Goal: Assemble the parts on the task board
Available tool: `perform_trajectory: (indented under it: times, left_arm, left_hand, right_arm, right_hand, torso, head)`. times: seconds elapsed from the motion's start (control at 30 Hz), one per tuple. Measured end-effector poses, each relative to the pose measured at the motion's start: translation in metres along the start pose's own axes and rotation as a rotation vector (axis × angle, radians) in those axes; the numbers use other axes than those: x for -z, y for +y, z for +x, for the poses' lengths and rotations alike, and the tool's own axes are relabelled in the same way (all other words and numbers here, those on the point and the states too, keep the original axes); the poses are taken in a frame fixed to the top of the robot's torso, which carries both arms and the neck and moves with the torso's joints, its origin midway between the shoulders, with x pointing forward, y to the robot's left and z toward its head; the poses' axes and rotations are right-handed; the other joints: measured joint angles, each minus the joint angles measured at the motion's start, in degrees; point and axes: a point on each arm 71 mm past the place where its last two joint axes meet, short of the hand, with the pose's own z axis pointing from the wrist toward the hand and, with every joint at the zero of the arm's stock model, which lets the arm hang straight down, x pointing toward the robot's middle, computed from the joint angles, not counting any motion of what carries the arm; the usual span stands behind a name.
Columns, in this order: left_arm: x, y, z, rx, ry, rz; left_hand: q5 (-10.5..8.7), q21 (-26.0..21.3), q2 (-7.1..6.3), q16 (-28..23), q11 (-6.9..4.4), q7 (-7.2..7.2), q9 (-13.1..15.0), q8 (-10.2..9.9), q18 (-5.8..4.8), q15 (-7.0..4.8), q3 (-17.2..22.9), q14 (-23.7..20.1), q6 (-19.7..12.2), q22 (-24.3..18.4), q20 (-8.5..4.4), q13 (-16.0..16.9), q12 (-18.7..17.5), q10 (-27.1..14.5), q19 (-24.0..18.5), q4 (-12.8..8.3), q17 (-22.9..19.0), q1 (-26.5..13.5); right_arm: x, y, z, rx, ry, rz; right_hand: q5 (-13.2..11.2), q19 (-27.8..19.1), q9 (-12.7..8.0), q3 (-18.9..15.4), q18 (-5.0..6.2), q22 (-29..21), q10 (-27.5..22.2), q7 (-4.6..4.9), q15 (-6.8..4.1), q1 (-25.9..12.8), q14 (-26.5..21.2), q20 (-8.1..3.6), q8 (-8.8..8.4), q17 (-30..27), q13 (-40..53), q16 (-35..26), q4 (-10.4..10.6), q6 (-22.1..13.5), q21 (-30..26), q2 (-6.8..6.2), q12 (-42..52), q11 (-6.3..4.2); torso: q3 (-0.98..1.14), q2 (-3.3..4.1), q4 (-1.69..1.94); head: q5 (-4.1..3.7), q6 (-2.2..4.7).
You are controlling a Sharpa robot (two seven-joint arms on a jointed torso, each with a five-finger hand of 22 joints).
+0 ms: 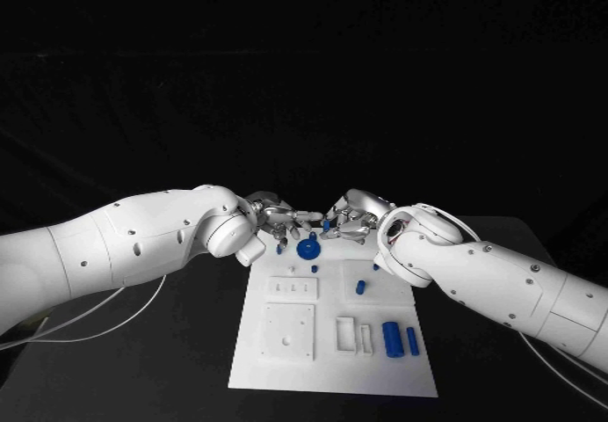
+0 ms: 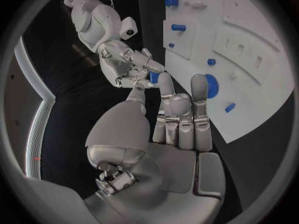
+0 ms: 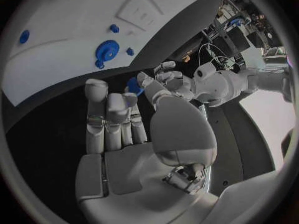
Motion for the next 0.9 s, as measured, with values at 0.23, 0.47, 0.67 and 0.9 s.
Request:
perform_trajectory:
  times: [0.23, 0.47, 0.67, 0.9]
  left_arm:
    - [-0.001, -0.001, 0.005, -0.021, 0.007, -0.031]
    - [-0.002, -0.001, 0.008, -0.038, 0.01, -0.048]
    - [-0.003, -0.003, 0.011, -0.049, 0.018, -0.053]
    - [-0.003, -0.004, 0.013, -0.056, 0.022, -0.054]
  left_hand:
    - [0.0, -2.84, -0.3, -0.23, 0.2, 0.31, -1.55, 0.0, 0.02, 0.0, 0.45, 0.0, -0.31, 3.61, -0.07, -0.07, 0.0, -0.2, 1.14, 0.46, -0.6, 0.25]
    - [-0.23, -6.64, -0.6, -0.23, 0.2, 0.31, -2.56, 0.0, 0.01, 0.0, 0.69, 0.0, -0.31, 8.57, -0.08, -0.07, 0.0, -0.2, 2.17, 0.69, -0.87, -0.05]
    - [-0.23, -9.35, -0.56, -0.23, 0.2, 0.31, -2.74, 0.0, 0.02, 0.0, -0.07, 0.0, -0.31, 12.17, 0.02, -0.07, 0.0, -0.19, 3.1, -0.07, -0.87, -0.01]
    - [-0.22, -10.63, 0.56, -0.23, 0.21, 0.31, -2.79, 0.0, 0.01, 0.0, -0.89, 0.0, -0.31, 13.93, 0.03, -0.07, 0.0, -0.19, 3.51, -1.21, -0.87, 0.51]
  right_arm:
    - [-0.001, 0.006, 0.004, 0.007, 0.014, -0.005]
    - [-0.002, 0.009, 0.005, 0.014, 0.022, -0.007]
    - [-0.003, 0.014, 0.008, 0.02, 0.03, -0.016]
    - [-0.004, 0.016, 0.012, 0.036, 0.041, -0.02]
  right_hand:
    - [0.28, 0.0, -0.01, 0.0, -0.01, 0.0, 0.0, 0.01, 0.0, 0.0, 0.0, 0.0, 0.0, 0.07, -0.01, 0.0, 0.0, -0.01, 0.0, 0.0, 0.0, 0.0]
    - [0.28, 0.0, -0.06, 0.0, 0.0, 0.0, 0.0, 0.02, 0.0, 0.0, 0.0, 0.0, -0.01, 0.07, -0.01, 0.0, 0.0, -0.02, 0.0, 0.0, 0.0, 0.0]
    - [0.28, 0.0, -0.08, -0.18, 0.0, 0.0, 0.0, 0.02, 0.0, 0.0, 0.0, 0.0, -0.01, 0.06, -0.01, 0.0, 0.17, -0.03, 0.0, 0.0, 0.0, 0.0]
    - [0.28, 0.0, -0.01, -0.18, 0.0, 0.0, 0.0, 0.02, 0.0, 0.0, 0.0, 0.0, -0.02, 0.11, -0.02, 0.0, 0.17, -0.03, 0.0, 0.0, 0.0, 0.0]
  torso:
    - [-0.04, 0.01, 0.07]
    - [-0.04, 0.01, 0.08]
    - [-0.05, 0.02, 0.08]
    - [-0.02, 0.02, 0.07]
  head:
    - [-0.2, -0.14]
    - [-0.21, -0.19]
    - [-0.16, -0.15]
    - [-0.09, -0.04]
